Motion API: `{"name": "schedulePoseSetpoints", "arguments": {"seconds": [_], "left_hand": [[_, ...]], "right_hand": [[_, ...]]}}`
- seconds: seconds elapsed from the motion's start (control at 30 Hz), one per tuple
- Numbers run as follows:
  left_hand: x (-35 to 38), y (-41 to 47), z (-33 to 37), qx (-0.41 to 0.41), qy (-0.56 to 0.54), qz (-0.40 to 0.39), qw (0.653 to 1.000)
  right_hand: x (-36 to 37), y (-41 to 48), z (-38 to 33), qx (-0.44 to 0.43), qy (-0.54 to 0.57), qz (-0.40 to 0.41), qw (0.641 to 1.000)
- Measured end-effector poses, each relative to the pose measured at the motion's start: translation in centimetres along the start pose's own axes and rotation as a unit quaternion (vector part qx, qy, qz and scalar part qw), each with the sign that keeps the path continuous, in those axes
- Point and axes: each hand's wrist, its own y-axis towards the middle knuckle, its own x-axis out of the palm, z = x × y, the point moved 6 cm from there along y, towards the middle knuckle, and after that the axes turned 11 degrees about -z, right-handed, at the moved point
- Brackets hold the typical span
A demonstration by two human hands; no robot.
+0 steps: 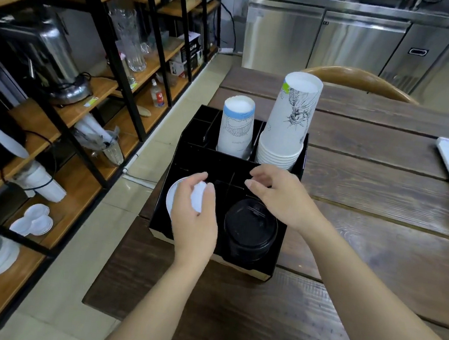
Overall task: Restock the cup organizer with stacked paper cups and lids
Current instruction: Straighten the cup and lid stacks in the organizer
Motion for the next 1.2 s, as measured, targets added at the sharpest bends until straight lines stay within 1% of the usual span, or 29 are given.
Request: {"name": "schedulePoseSetpoints", "arguments": {"seconds": [0.07,0.13,0.23,0.4,0.6,0.73,0.8,0.87,0.97,1.1,1.2], "left_hand": [[-2.1,1.0,-1.6,-0.045,-0.023,0.066,0.997],[-3.3,1.8,-3.8,-0.119,-0.034,0.084,0.989],[-3.6,2.2,-6.0,-0.190,-0.023,0.056,0.980],[-3.3,2.6,-6.9,-0.230,-0.033,0.022,0.972],[-2.8,3.1,-7.1,-0.241,-0.081,0.002,0.967],[-2.7,3.0,-7.1,-0.252,-0.071,0.034,0.965],[-2.8,2.9,-7.0,-0.251,-0.064,0.047,0.965],[-2.7,2.7,-7.0,-0.251,-0.071,0.043,0.964],[-2.8,2.2,-7.4,-0.263,-0.101,0.031,0.959],[-3.0,1.9,-7.6,-0.284,-0.142,0.034,0.948],[-3.0,2.0,-7.5,-0.293,-0.158,0.032,0.943]], "right_hand": [[0.9,1.4,-1.2,-0.017,-0.013,-0.040,0.999],[2.2,2.9,-2.3,-0.027,-0.049,-0.086,0.995],[4.5,4.9,-2.8,-0.018,-0.105,-0.163,0.981],[6.9,6.7,-2.5,0.009,-0.177,-0.242,0.954],[7.6,8.3,-2.1,0.015,-0.223,-0.255,0.941],[8.0,9.2,-2.2,0.009,-0.249,-0.256,0.934],[8.4,9.6,-2.2,-0.005,-0.251,-0.249,0.936],[8.5,9.9,-2.1,-0.018,-0.250,-0.241,0.938],[8.7,10.1,-2.1,-0.041,-0.237,-0.239,0.941],[8.9,9.8,-2.6,-0.066,-0.201,-0.251,0.945],[8.9,10.1,-2.9,-0.076,-0.203,-0.245,0.945]]}}
